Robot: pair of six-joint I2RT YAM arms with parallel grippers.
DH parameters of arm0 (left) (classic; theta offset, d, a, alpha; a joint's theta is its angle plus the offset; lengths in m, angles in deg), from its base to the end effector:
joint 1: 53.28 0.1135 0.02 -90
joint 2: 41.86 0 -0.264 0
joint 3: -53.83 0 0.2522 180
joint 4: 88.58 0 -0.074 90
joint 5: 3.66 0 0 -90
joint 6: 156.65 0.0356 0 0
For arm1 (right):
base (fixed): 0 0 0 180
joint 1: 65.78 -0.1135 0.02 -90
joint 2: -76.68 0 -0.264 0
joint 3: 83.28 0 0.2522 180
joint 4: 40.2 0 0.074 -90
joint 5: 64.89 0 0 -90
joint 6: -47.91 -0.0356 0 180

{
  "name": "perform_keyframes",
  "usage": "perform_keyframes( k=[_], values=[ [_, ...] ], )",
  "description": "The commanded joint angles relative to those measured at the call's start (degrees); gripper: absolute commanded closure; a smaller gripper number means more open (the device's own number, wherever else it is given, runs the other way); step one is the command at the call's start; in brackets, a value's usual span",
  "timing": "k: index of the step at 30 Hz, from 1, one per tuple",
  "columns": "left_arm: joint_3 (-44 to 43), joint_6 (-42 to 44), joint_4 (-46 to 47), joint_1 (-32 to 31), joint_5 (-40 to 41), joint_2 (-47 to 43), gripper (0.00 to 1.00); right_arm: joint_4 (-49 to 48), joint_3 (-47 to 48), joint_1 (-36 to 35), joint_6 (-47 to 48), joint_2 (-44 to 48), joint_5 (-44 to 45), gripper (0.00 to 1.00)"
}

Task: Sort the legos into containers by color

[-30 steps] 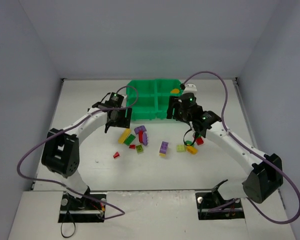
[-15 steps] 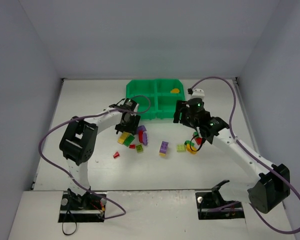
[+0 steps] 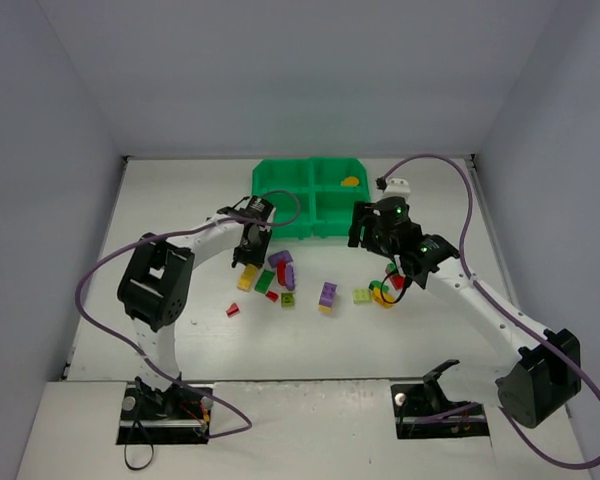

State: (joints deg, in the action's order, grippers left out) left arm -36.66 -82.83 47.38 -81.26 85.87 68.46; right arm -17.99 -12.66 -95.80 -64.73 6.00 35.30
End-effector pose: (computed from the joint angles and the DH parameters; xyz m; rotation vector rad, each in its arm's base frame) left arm 0.3506 -0.1866 0.1771 0.2813 2.6967 -0.2468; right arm 0.2506 0.1375 0.3210 -0.0092 1.9778 0.4299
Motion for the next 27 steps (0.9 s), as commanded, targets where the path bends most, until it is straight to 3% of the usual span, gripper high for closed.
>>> perform_keyframes(
  k=[1, 5, 9, 17, 22, 27],
  values=[
    [-2.63, 0.63, -4.33, -0.05, 4.33, -7.65, 1.00, -1.51, 0.09, 0.31, 0.48, 2.91, 1.49, 0.35],
    [-8.85, 2.38, -4.79, 0.30, 8.20, -18.27, 1.00, -1.42, -0.52, 0.58, 0.84, 4.31, 2.11, 0.35],
    [-15.72, 2.83, 1.34, 0.30, 5.84, -20.41, 1.00, -1.24, -0.79, 1.10, 1.19, 5.63, 2.63, 0.35],
    [-32.50, 0.29, 16.12, 0.30, -10.41, -7.77, 1.00, -0.45, -0.17, 3.91, 2.33, 7.92, 1.67, 0.35],
    [-46.10, -3.49, 25.26, 0.30, -16.22, 4.09, 1.00, -0.01, -0.26, 4.62, 2.15, 9.15, 0.62, 0.35],
    [-53.52, -6.05, 34.02, 0.30, -20.00, 13.50, 1.00, 0.43, -0.87, 4.80, 1.28, 10.03, -0.70, 0.35]
  ],
)
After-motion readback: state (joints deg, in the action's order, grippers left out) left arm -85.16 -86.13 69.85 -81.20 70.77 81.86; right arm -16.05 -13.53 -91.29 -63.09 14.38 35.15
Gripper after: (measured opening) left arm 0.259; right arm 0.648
